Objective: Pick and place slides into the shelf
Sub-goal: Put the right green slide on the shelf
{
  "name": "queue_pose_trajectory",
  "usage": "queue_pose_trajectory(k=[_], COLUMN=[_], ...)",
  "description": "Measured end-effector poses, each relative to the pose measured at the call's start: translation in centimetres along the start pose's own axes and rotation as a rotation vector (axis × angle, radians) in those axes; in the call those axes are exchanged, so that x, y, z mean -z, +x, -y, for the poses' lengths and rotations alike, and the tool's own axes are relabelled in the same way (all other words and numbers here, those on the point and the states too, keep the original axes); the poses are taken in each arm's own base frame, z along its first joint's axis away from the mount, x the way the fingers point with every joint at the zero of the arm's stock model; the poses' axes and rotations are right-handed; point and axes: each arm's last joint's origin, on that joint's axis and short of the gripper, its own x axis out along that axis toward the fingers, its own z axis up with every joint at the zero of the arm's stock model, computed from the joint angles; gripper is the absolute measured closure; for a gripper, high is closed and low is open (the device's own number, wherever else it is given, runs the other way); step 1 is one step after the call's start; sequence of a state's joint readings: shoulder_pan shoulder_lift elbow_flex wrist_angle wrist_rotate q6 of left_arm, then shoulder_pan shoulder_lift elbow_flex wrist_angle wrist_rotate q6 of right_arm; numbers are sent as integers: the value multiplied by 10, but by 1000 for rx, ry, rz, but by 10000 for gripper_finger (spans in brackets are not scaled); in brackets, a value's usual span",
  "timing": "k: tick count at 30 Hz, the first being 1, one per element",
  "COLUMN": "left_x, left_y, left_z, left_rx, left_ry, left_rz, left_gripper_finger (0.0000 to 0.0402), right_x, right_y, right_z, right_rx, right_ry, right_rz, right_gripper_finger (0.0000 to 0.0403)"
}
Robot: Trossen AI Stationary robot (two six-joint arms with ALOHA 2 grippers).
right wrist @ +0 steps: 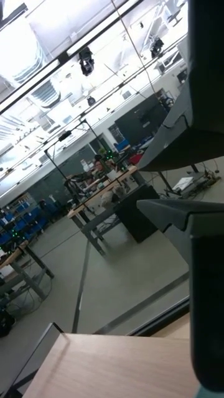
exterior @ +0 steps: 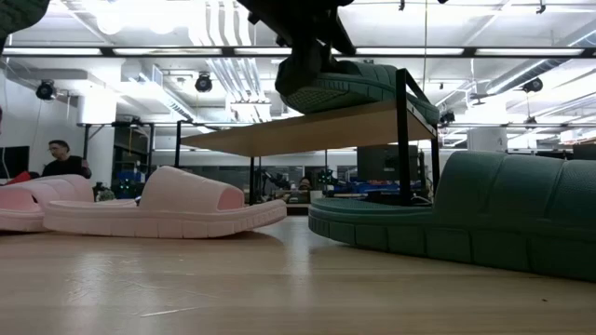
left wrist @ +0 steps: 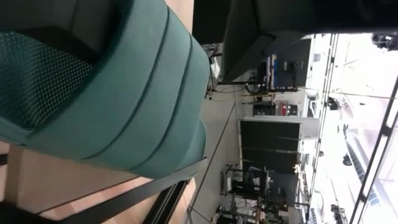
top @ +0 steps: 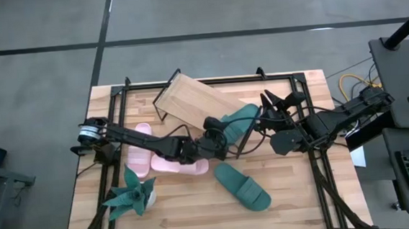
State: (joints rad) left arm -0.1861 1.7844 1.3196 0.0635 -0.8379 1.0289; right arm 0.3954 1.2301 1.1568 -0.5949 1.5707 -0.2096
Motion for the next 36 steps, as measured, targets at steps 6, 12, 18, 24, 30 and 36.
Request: queue_pose_trajectory(k=[6, 12, 18, 24, 30, 36], left_x=[2, 2, 7, 7, 1, -4], left_y=[1, 1, 1, 0, -3, -6], left_z=[1, 1, -1, -1, -5, -4], left_rx=[1, -16, -94, -117, -149, -163], left_ry=[1, 7, 67, 56, -50, -180], left_rz=[-6, -37, -182, -216, -180, -159], left_gripper_finger=[288, 392, 393, 398, 398, 399], right_x=[0, 0, 0, 0, 0, 0], right_y=[0, 0, 0, 0, 0, 0], right_z=[0, 0, 0, 0, 0, 0], right_rx=[0, 0, 0, 0, -1, -1], right_ry=[0, 0, 0, 0, 0, 0], right_rz=[1, 1, 1, 1, 1, 0], right_gripper_finger=[333, 332, 328, 334, 331, 334])
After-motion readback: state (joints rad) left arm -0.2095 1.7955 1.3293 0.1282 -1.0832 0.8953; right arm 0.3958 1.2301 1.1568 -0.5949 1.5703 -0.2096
